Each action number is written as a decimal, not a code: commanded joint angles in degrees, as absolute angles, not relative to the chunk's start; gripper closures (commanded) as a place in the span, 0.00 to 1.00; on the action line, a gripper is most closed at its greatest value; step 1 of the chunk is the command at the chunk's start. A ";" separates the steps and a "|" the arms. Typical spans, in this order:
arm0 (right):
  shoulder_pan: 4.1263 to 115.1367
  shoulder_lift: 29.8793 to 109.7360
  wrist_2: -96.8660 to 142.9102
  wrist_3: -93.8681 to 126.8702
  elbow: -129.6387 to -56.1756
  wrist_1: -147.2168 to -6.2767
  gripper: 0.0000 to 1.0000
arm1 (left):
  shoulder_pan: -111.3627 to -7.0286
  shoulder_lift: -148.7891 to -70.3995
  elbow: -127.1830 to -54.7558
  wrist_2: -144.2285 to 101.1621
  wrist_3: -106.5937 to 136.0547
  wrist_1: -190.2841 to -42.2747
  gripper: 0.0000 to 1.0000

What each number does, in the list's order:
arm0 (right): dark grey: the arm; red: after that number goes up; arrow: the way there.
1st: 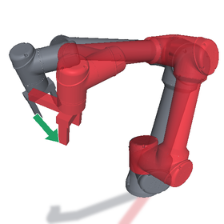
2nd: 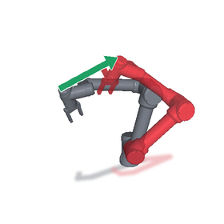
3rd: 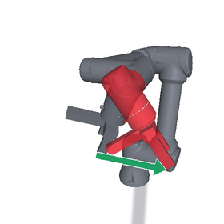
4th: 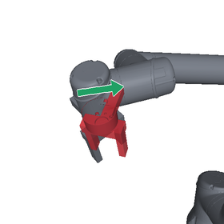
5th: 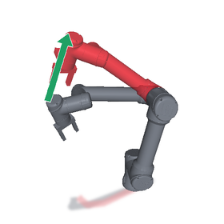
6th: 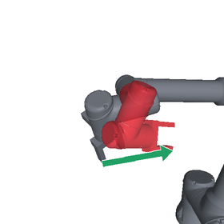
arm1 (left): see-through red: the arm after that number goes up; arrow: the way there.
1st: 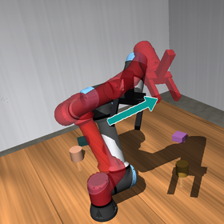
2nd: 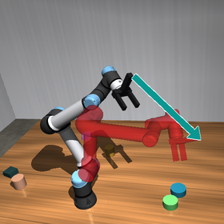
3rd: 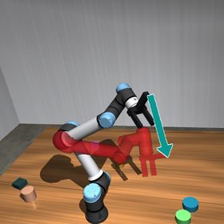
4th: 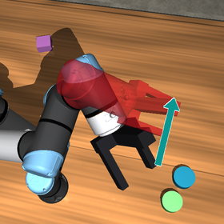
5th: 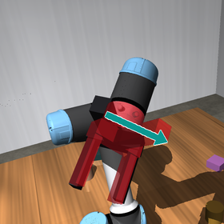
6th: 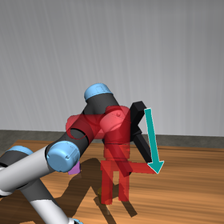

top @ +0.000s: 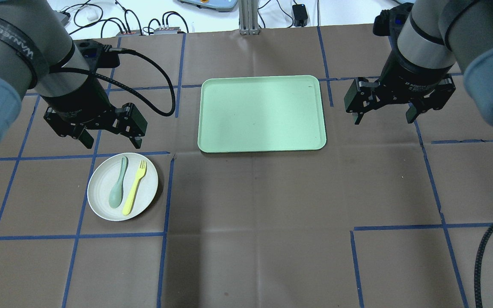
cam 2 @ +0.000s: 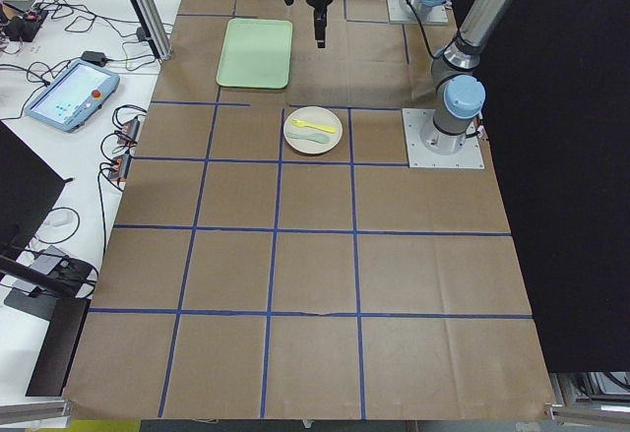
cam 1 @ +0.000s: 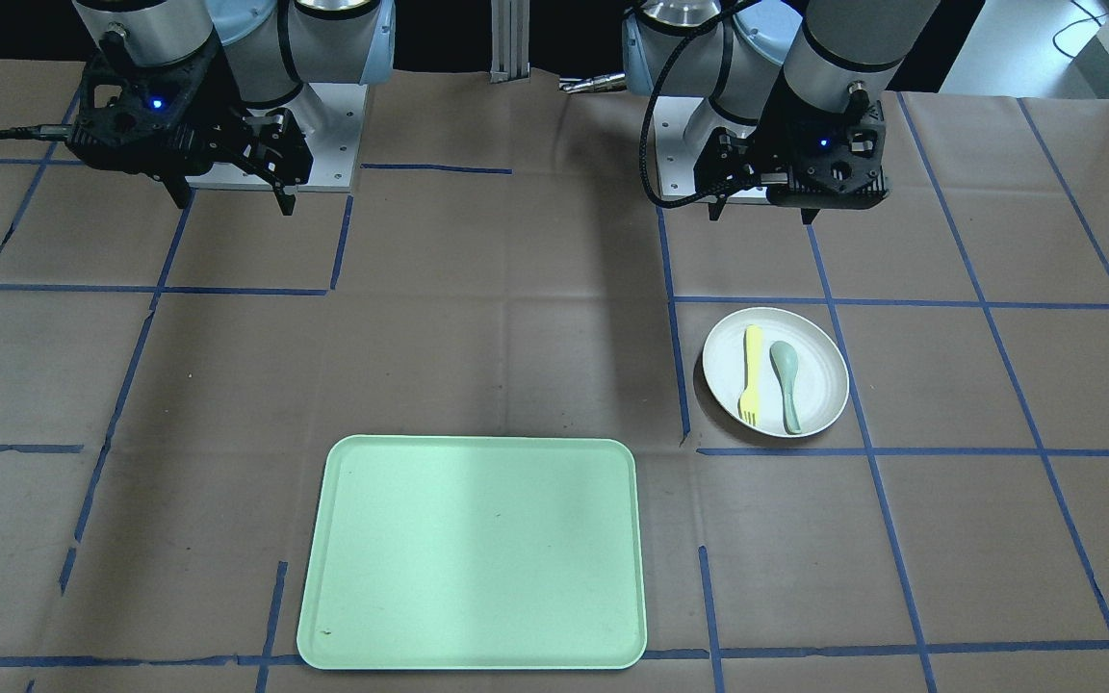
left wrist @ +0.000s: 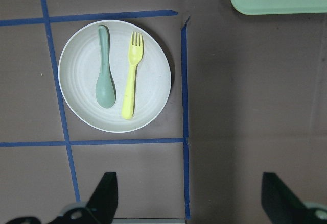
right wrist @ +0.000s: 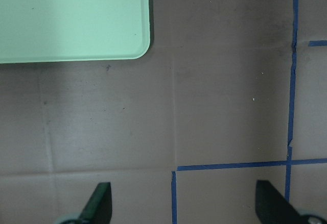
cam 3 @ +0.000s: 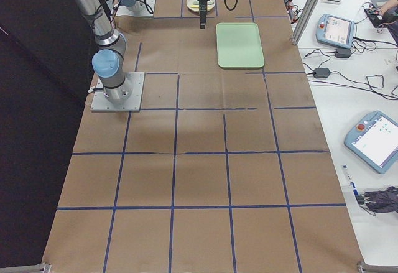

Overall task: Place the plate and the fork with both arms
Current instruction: 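Move the left gripper down toward the rim of the white plate, then lower the left gripper and grip the plate rim farthest from the tray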

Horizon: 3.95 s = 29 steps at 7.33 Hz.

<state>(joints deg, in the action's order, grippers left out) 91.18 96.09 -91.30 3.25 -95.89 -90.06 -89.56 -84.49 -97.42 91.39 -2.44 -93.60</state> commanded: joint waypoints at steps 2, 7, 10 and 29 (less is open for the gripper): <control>91.14 96.06 -91.41 3.25 -95.89 -90.09 0.00 | -89.56 -84.55 -97.30 91.32 -2.46 -93.60 0.00; 91.58 96.24 -91.23 3.25 -95.80 -90.09 0.00 | -89.56 -84.12 -97.82 91.41 -3.25 -93.25 0.00; 91.58 96.15 -91.14 3.25 -95.63 -90.09 0.00 | -89.04 -82.97 -98.35 91.67 -4.39 -93.69 0.00; 91.32 92.02 -91.05 3.16 -92.11 -89.30 0.00 | -56.43 -103.00 -119.97 81.92 -29.09 -57.13 0.01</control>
<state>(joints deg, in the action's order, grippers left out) 91.32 92.01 -91.06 3.20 -92.08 -89.30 -57.25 -101.22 -119.87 82.22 -28.33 -57.16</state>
